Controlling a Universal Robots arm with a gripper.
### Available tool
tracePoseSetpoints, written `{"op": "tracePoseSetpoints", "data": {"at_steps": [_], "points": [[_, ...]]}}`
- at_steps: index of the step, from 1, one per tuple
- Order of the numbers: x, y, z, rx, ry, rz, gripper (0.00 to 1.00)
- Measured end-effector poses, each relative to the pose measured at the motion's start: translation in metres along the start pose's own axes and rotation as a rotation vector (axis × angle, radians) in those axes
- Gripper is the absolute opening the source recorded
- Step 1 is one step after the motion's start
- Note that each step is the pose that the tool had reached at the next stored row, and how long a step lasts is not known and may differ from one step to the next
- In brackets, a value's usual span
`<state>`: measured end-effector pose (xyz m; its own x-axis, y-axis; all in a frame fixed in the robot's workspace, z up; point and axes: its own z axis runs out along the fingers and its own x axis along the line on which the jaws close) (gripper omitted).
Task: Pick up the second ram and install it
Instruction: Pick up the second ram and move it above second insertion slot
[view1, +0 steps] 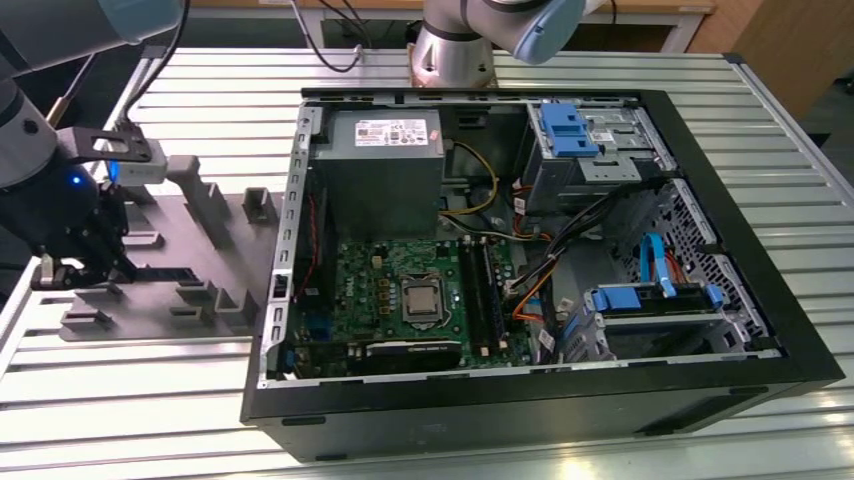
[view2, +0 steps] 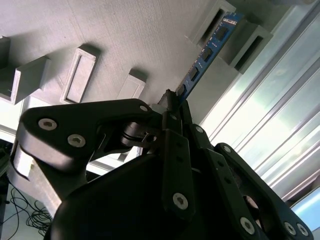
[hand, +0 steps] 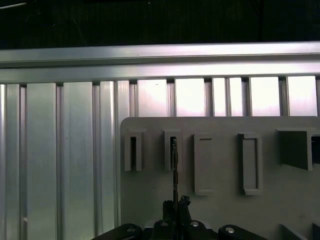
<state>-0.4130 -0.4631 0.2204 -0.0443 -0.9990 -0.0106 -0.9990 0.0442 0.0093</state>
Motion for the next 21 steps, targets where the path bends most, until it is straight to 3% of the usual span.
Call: {"op": "tracePoseSetpoints", "data": {"at_steps": [21], "points": [[-0.0001, 0.0001, -0.0071, -0.0001, 0.0, 0.0, 0.14]]}}
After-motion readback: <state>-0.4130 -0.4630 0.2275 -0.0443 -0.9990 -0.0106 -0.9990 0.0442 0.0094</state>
